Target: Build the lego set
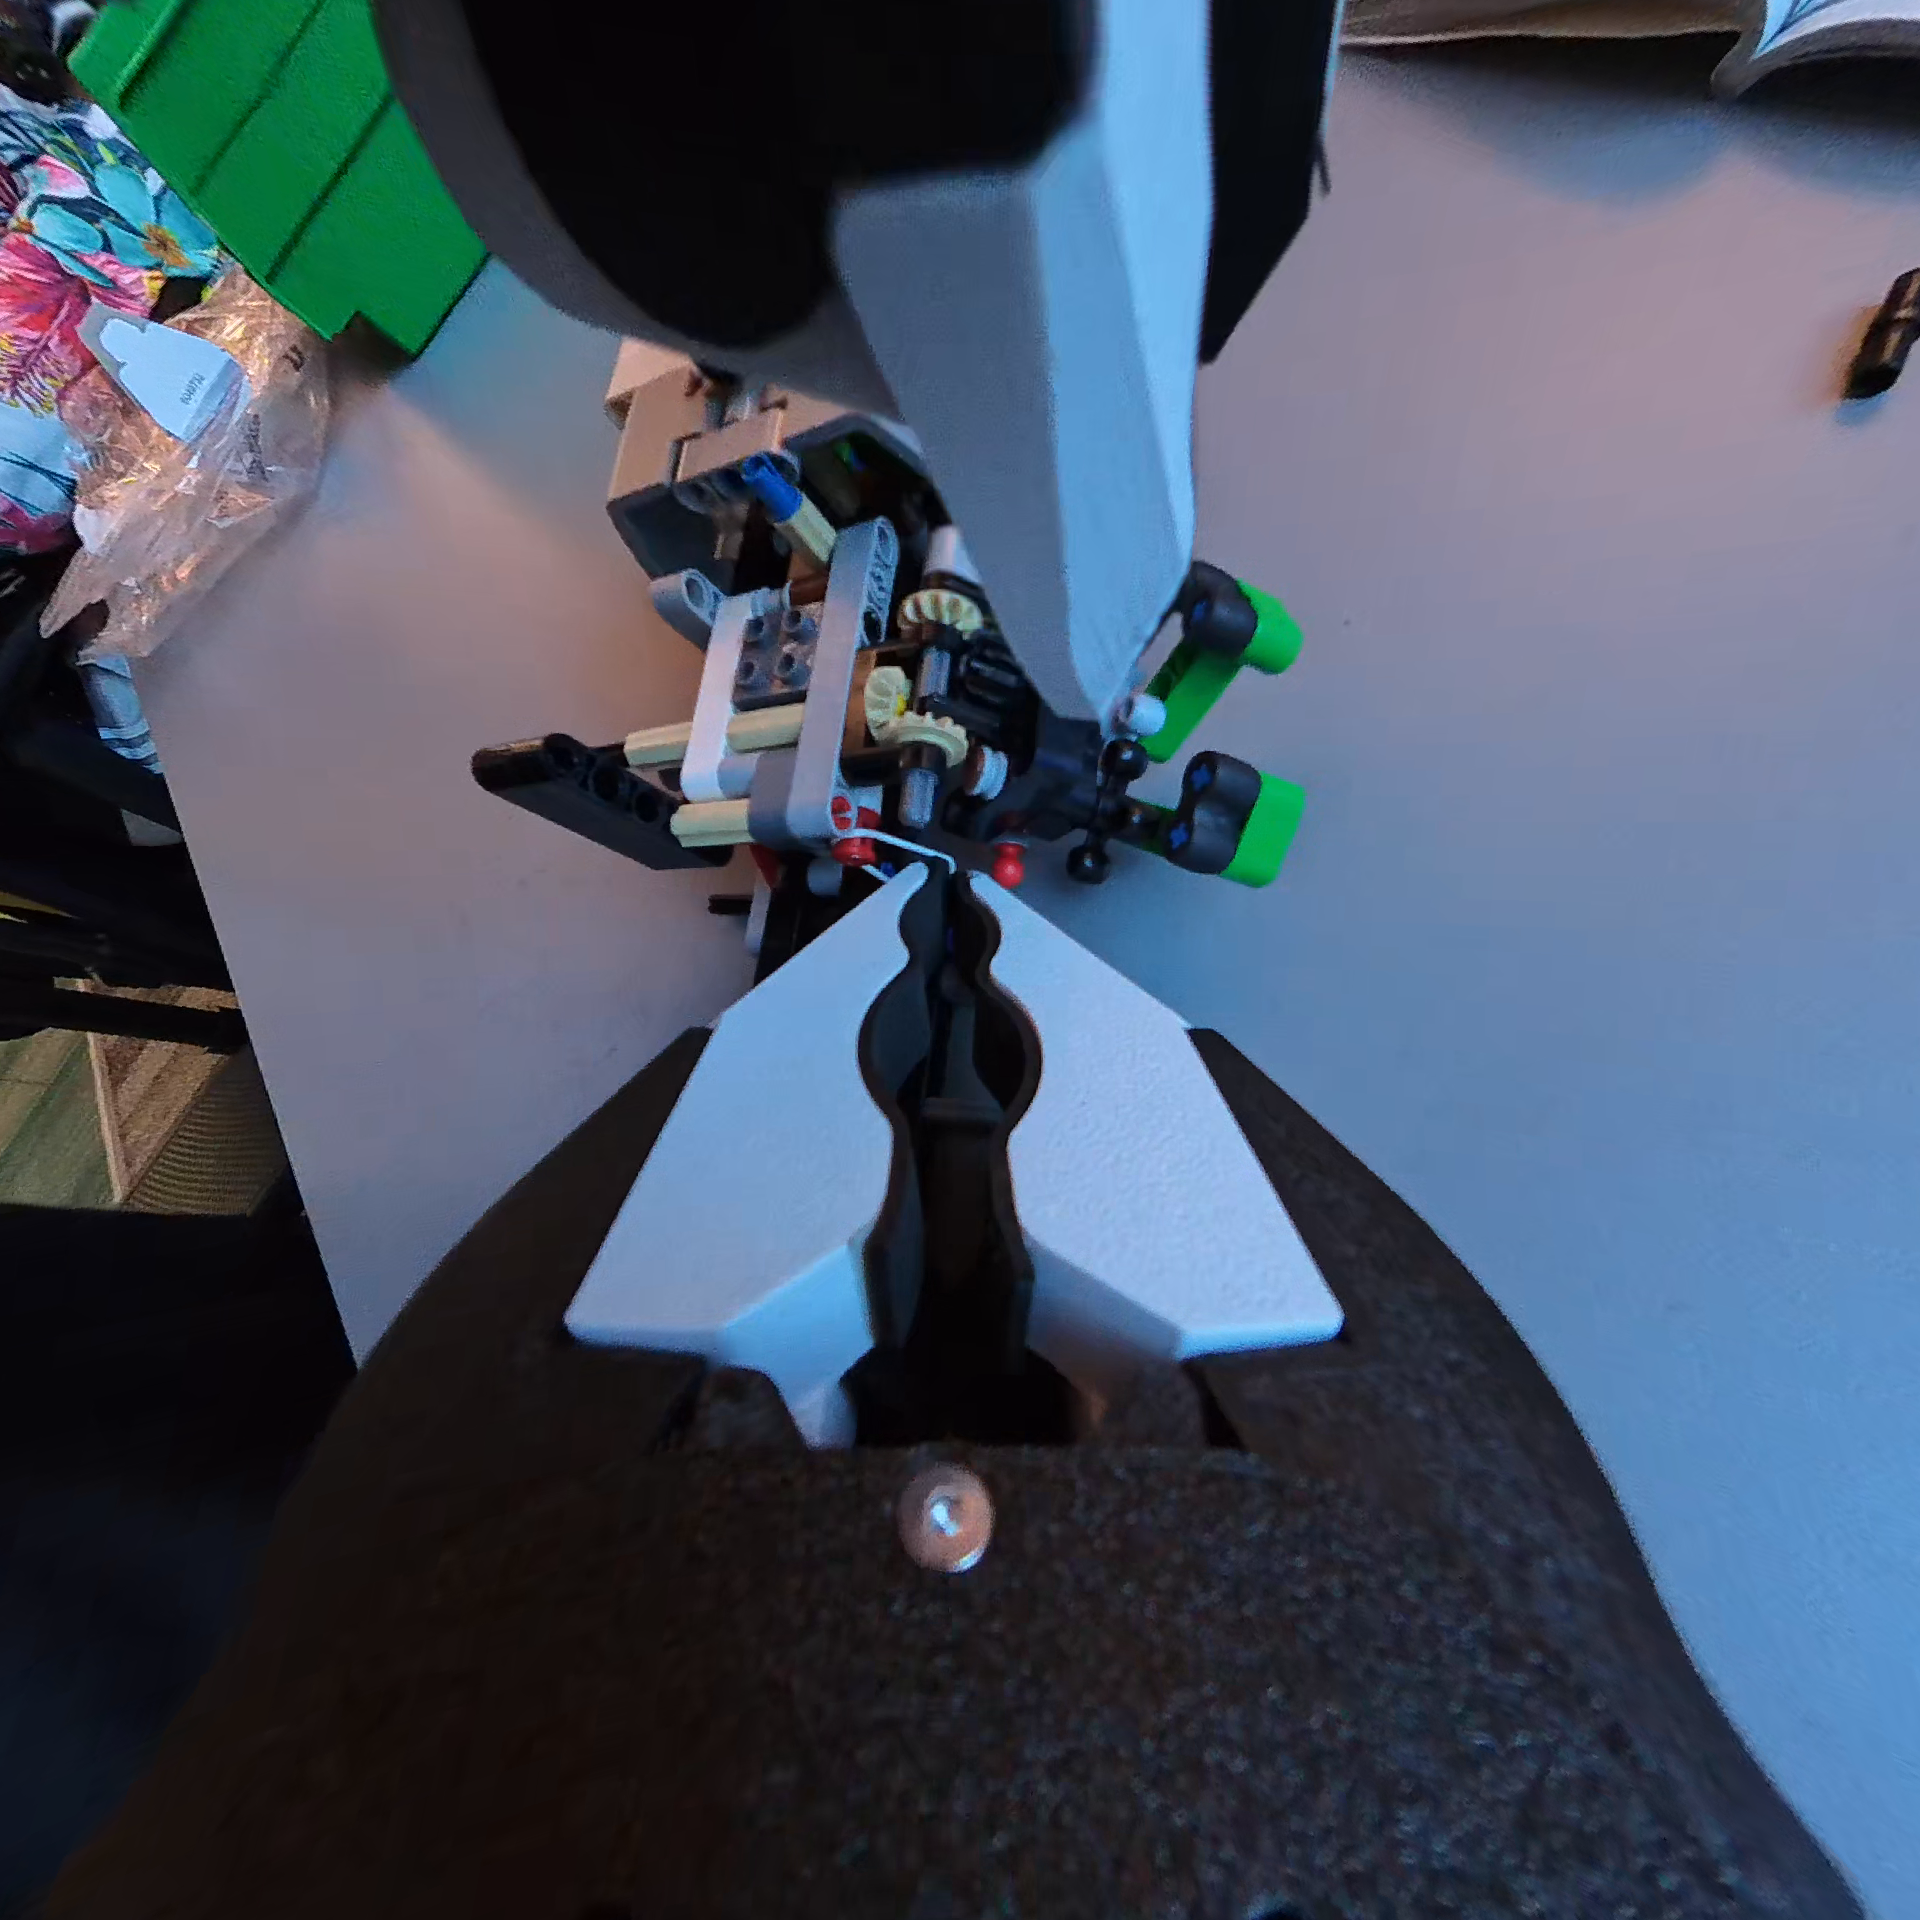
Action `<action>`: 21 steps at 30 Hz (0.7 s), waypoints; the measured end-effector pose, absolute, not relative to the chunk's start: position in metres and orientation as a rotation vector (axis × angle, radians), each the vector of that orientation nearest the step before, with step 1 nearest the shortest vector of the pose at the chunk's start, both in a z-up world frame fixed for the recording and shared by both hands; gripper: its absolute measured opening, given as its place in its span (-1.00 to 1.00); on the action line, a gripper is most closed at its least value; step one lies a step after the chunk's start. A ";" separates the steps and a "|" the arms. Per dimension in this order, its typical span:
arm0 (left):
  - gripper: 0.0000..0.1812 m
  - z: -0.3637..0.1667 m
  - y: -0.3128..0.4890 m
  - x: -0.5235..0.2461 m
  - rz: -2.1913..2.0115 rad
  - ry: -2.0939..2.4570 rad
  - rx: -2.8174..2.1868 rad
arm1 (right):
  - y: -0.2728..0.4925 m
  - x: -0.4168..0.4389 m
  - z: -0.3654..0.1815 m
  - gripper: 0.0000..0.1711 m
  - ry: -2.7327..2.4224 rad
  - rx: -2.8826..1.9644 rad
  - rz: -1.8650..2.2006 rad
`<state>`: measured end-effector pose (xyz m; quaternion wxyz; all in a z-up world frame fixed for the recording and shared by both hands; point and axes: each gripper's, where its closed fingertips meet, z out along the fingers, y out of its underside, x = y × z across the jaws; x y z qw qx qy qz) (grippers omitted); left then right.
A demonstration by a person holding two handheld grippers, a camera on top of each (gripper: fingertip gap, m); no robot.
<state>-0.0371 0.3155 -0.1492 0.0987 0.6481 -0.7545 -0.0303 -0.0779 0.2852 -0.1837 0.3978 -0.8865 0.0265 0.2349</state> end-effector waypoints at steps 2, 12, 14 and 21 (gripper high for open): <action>-0.38 -0.155 0.316 -0.042 -0.187 -2.205 1.884 | 0.285 -0.078 -0.184 -1.00 0.068 -2.244 0.599; -0.22 -0.181 0.313 -0.060 -0.427 -2.036 1.768 | 0.285 -0.078 -0.184 -1.00 0.062 -2.249 0.580; -0.34 -0.184 0.311 -0.063 -0.422 -1.988 1.763 | 0.285 -0.078 -0.184 -1.00 0.061 -2.249 0.575; -0.63 -0.179 0.299 -0.059 -0.295 -2.078 1.744 | 0.285 -0.077 -0.183 -1.00 0.069 -2.245 0.581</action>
